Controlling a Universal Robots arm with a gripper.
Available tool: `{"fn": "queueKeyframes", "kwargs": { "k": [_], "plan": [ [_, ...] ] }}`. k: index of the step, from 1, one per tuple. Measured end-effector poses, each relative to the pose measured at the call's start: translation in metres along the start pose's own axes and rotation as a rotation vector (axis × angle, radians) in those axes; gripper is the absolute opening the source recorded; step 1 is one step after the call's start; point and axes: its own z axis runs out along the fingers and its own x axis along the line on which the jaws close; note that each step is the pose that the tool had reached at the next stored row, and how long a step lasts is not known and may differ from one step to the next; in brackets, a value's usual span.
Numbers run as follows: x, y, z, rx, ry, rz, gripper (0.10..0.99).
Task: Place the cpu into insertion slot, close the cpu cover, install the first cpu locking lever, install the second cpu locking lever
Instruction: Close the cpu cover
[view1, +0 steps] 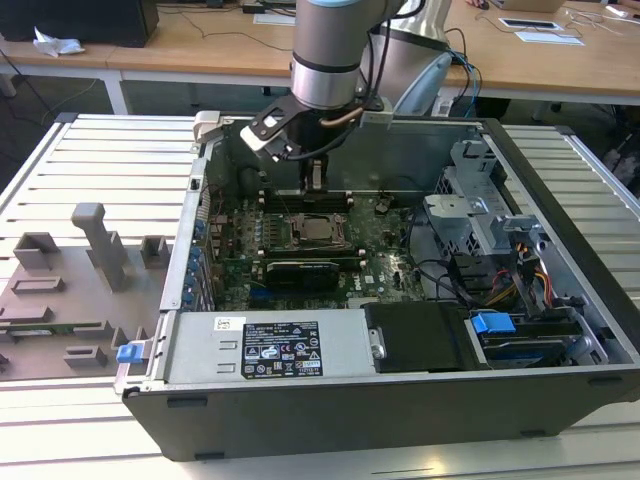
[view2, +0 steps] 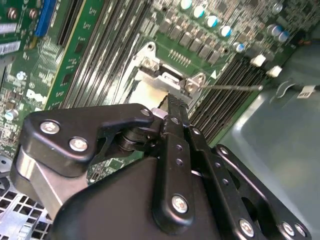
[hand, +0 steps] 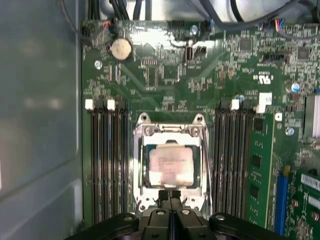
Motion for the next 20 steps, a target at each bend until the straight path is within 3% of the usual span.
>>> {"fn": "queueKeyframes", "kwargs": {
  "k": [4, 13, 16, 20],
  "plan": [
    [0.0001, -0.0118, 0.0021, 0.000, 0.0000, 0.000, 0.106],
    [0.0002, -0.0215, 0.0111, 0.000, -0.0001, 0.000, 0.106],
    [0.0001, -0.0207, 0.0173, 0.000, -0.0003, 0.000, 0.106],
    [0.0000, -0.0136, 0.0254, 0.000, -0.0034, 0.000, 0.106]
  ]
}}
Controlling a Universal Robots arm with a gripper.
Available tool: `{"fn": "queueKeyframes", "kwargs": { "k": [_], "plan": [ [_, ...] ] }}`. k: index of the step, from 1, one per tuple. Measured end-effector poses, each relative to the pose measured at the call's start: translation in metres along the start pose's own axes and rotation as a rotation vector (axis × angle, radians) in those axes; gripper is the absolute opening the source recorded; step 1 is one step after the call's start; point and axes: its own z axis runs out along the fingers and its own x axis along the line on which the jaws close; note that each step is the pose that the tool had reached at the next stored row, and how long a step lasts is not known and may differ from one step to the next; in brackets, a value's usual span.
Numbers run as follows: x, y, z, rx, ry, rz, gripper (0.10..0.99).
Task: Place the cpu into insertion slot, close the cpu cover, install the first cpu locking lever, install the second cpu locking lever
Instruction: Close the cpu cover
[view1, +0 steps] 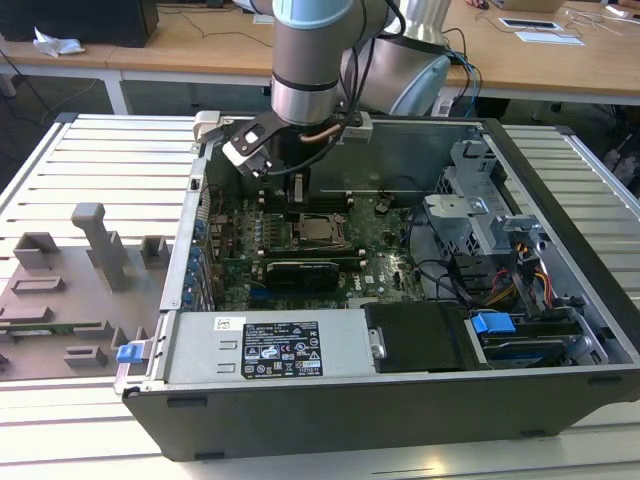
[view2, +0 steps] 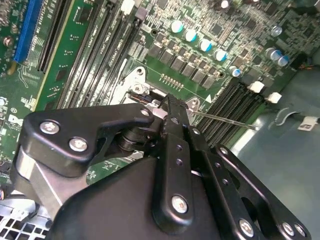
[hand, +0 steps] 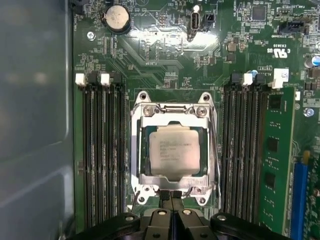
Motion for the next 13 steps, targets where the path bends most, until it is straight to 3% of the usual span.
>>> {"fn": "queueKeyframes", "kwargs": {
  "k": [6, 10, 12, 13],
  "plan": [
    [0.0000, 0.0020, 0.0109, 0.000, 0.0001, 0.000, 0.106],
    [0.0000, 0.0035, 0.0119, 0.000, -0.0001, 0.000, 0.106],
    [-0.0001, 0.0080, 0.0118, 0.000, 0.0000, -0.001, 0.106],
    [-0.0002, 0.0148, 0.0114, 0.000, -0.0001, -0.001, 0.106]
  ]
}}
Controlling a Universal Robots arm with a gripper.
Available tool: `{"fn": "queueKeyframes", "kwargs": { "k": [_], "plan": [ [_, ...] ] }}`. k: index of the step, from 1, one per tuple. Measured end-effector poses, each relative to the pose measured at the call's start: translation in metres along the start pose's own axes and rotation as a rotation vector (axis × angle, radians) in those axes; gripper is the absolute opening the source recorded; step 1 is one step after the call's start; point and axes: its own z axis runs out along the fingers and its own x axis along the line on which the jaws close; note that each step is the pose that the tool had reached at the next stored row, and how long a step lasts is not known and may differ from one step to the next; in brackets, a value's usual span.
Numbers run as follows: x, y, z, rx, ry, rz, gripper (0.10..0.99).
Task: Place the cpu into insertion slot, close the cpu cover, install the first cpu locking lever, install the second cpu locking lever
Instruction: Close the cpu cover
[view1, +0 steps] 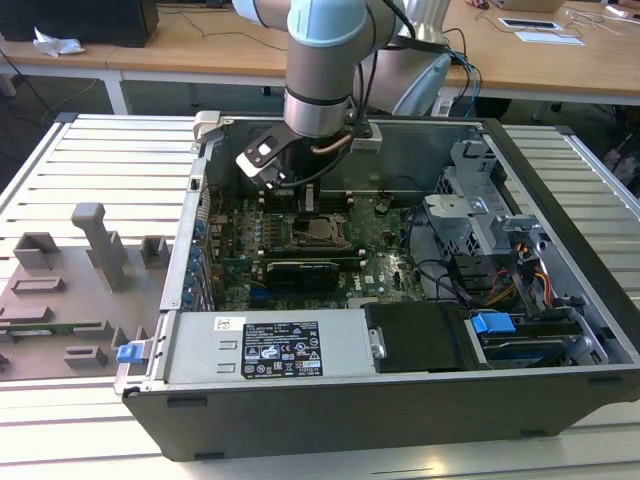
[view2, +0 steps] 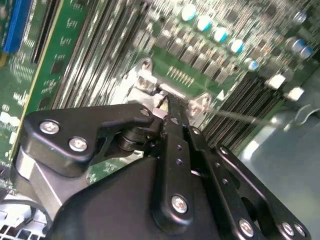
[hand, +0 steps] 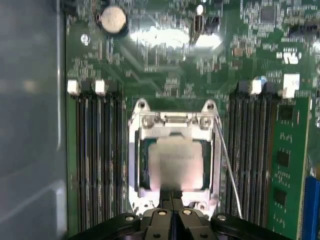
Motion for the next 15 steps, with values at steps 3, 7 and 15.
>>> {"fn": "queueKeyframes", "kwargs": {
  "k": [3, 7, 15],
  "plan": [
    [-0.0004, 0.0254, -0.0008, 0.001, 0.0007, 0.000, 0.106],
    [-0.0005, 0.0414, -0.0089, 0.002, 0.0009, -0.001, 0.106],
    [-0.0003, 0.0395, -0.0525, 0.002, 0.0010, -0.001, 0.106]
  ]
}}
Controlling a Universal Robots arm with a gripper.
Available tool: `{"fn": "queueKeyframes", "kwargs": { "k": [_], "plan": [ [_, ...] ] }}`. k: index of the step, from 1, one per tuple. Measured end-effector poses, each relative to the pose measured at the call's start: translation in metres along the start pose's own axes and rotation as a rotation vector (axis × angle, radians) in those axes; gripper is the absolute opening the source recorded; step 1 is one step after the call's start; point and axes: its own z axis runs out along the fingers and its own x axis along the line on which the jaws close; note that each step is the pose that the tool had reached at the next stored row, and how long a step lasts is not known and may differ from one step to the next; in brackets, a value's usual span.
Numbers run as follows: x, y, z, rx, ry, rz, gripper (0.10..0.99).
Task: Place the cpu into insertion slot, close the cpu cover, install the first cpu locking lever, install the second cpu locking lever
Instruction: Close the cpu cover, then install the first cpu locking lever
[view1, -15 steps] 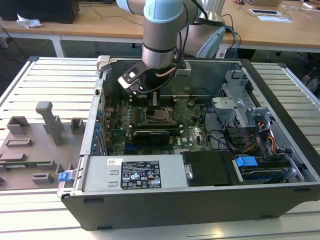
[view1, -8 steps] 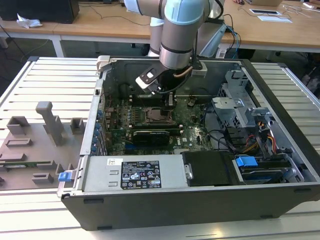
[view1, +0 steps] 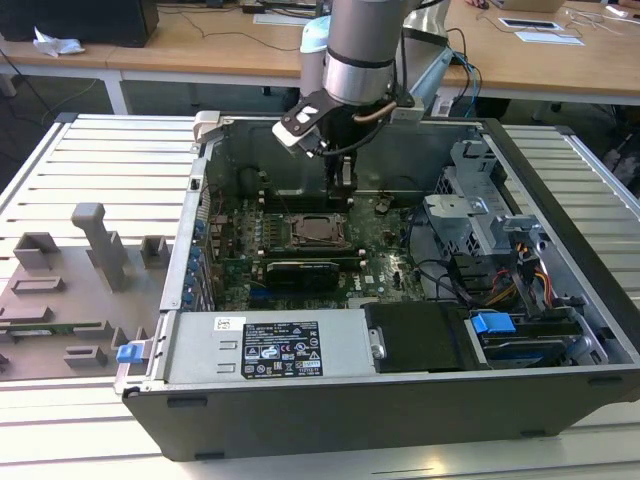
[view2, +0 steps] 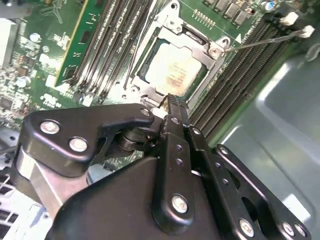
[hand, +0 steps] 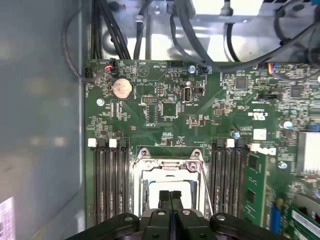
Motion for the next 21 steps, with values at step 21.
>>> {"fn": "queueKeyframes", "kwargs": {
  "k": [21],
  "plan": [
    [0.0001, -0.0019, -0.0228, -0.001, -0.0002, -0.003, 0.106]
  ]
}}
